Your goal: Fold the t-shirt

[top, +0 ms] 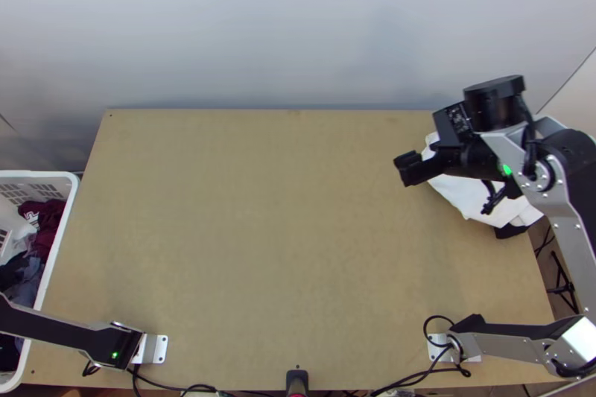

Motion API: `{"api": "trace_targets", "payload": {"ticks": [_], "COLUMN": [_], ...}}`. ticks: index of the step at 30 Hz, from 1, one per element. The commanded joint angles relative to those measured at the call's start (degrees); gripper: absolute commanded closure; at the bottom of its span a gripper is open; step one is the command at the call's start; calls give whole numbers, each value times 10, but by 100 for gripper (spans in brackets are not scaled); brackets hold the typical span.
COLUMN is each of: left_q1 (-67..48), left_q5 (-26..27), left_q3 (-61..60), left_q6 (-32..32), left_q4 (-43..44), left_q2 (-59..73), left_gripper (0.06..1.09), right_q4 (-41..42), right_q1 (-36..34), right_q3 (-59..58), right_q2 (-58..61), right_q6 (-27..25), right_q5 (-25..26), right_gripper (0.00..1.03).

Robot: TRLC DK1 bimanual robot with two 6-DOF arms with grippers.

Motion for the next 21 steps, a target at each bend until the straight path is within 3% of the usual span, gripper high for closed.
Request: {"api": "trace_targets", "payload": {"ticks": [1,6,14,17,21], "left_q1": [18,52,67,58,-47], "left_q5": [34,136,141,177,180], "left_q3": [37,132,281,394,336], "left_q6": [-54,-118,-220,-233,-213], "left_q4": [-97,-269,-327,-430,-405], "left_q2": [-78,-146,-188,-208,-353], "left_gripper": [105,105,105,105,105], "right_q4": [5,5,6,8,7], "right_q1": [28,38,53,50,44], "right_q3": [8,5,-8,3,-11], "right_q2": [11,12,6,5,-2], "right_q6": [-1,-1,1,4,4], "right_q5": [0,-3,-19,-19,-20], "right_gripper": [5,5,5,5,5]}}
